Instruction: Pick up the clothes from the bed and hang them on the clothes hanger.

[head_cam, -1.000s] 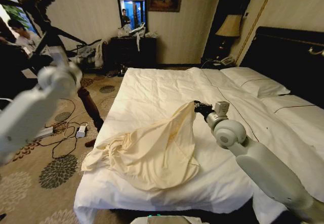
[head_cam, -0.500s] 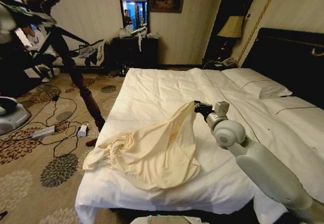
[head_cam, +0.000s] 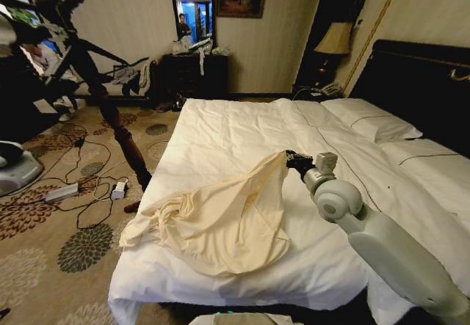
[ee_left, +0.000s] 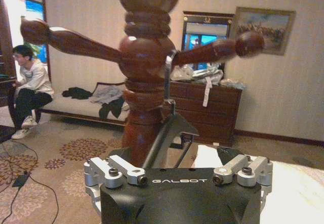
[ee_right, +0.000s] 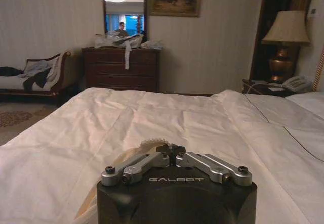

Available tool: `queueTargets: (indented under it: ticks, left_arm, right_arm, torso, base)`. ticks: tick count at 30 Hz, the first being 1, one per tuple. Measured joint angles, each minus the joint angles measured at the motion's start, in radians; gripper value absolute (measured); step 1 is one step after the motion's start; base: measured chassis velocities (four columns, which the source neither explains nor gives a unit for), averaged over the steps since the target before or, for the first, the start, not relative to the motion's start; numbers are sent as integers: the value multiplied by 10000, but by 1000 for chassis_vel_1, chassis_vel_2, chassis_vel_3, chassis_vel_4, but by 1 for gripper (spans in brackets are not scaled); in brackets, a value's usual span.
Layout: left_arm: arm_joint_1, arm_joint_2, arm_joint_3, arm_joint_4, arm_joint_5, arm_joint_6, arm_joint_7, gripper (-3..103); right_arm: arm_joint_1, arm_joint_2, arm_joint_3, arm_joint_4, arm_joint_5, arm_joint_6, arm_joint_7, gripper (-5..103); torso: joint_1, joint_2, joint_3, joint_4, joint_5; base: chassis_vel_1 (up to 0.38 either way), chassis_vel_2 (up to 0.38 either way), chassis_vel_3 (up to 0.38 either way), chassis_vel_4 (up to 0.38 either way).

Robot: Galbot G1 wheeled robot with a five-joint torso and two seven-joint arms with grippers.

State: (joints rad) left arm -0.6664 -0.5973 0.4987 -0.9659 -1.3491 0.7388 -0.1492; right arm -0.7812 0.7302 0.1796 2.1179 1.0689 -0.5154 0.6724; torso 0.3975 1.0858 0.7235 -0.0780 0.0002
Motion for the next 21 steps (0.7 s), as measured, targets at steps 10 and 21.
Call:
queueTargets:
  ticks: [10,21]
  left_arm:
    - [167,-216,106,923,1995,-14,1699,89]
    - [383,-447,66,1073,2522,-25,1853,53]
  right_arm:
    - [-141,-63,-7,-25,-48,29,50,0]
    - [11,-54,-11,-1,146,40,137,0]
  torso:
    - [-2,0,0,4,-3]
    - [-2,-1,0,2,-3]
  base:
    - [0,0,0,0]
    - [0,0,0,0]
